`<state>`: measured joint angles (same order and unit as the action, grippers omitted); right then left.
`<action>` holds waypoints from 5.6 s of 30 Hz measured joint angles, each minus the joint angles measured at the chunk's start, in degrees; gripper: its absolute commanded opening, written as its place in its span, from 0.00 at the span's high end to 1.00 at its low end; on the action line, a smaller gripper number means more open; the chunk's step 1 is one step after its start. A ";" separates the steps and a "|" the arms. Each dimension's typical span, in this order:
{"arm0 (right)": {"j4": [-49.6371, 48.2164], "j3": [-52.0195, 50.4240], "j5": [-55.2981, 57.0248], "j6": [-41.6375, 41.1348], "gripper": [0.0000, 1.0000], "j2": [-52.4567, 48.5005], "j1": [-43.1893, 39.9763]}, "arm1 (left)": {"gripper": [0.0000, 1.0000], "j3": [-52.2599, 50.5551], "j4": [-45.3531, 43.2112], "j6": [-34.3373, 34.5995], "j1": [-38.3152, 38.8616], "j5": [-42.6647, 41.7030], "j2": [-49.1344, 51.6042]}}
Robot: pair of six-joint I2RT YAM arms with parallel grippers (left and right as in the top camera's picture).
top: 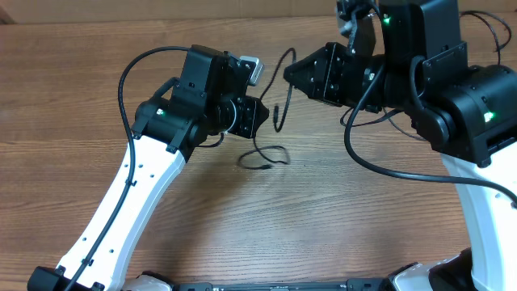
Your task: Untangle cables
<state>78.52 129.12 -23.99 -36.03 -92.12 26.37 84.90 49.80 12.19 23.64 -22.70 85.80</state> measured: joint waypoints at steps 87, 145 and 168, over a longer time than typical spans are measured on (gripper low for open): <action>3.85 0.15 12.33 0.09 0.96 -3.48 -0.02 | 0.23 20.50 26.49 6.29 0.76 11.13 8.61; 13.62 -15.30 17.18 10.99 0.15 -28.59 9.64 | 0.00 20.96 37.07 16.41 -16.57 10.75 7.32; -2.99 -22.91 13.79 7.65 0.63 -28.59 9.62 | 0.00 20.96 36.83 16.41 -16.57 10.86 7.32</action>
<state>75.53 106.21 -10.20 -28.38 -120.70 35.99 105.86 86.63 28.60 7.07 -11.84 93.12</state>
